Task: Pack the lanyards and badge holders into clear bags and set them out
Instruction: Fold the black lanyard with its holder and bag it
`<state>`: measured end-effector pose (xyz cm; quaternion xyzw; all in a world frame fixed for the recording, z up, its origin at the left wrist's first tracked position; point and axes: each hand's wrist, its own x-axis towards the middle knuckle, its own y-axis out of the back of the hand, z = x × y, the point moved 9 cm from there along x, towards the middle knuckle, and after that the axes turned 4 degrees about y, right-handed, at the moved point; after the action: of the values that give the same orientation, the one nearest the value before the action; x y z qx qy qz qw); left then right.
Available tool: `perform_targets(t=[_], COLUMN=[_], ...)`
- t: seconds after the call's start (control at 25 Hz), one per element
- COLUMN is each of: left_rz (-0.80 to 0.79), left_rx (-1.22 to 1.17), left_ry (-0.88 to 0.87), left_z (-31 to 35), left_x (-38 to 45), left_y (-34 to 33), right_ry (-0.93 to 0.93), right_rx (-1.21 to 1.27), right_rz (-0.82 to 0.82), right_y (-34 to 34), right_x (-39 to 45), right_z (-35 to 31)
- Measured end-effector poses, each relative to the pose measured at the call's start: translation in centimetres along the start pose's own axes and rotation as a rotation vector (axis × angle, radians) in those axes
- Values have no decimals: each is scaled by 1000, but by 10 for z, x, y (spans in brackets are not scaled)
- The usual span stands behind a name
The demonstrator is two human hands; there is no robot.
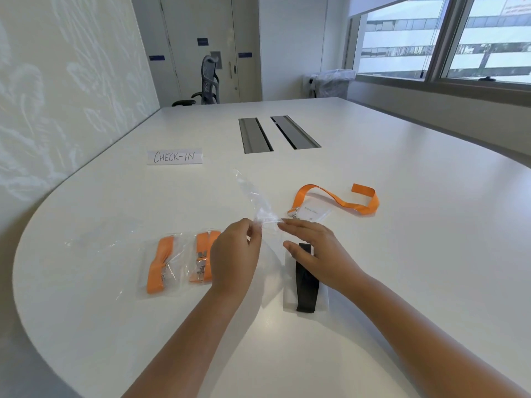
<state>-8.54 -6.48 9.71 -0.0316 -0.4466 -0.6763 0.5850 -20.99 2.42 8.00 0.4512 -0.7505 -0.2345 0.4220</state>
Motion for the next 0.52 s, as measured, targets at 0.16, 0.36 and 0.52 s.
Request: perform_targets(t=[0.16, 0.36, 0.52], left_rz=[142, 89, -101], left_rx=[122, 87, 144], left_ry=[-163, -402, -372], left_z=[18, 38, 35], left_x=[1, -8, -6], left_y=[15, 9, -11], right_ry=[-42, -205, -316], right_rx=[89, 398, 650], right_rz=[62, 189, 303], right_y=[5, 17, 27], right_x=[0, -1, -6], right_z=[5, 20, 35])
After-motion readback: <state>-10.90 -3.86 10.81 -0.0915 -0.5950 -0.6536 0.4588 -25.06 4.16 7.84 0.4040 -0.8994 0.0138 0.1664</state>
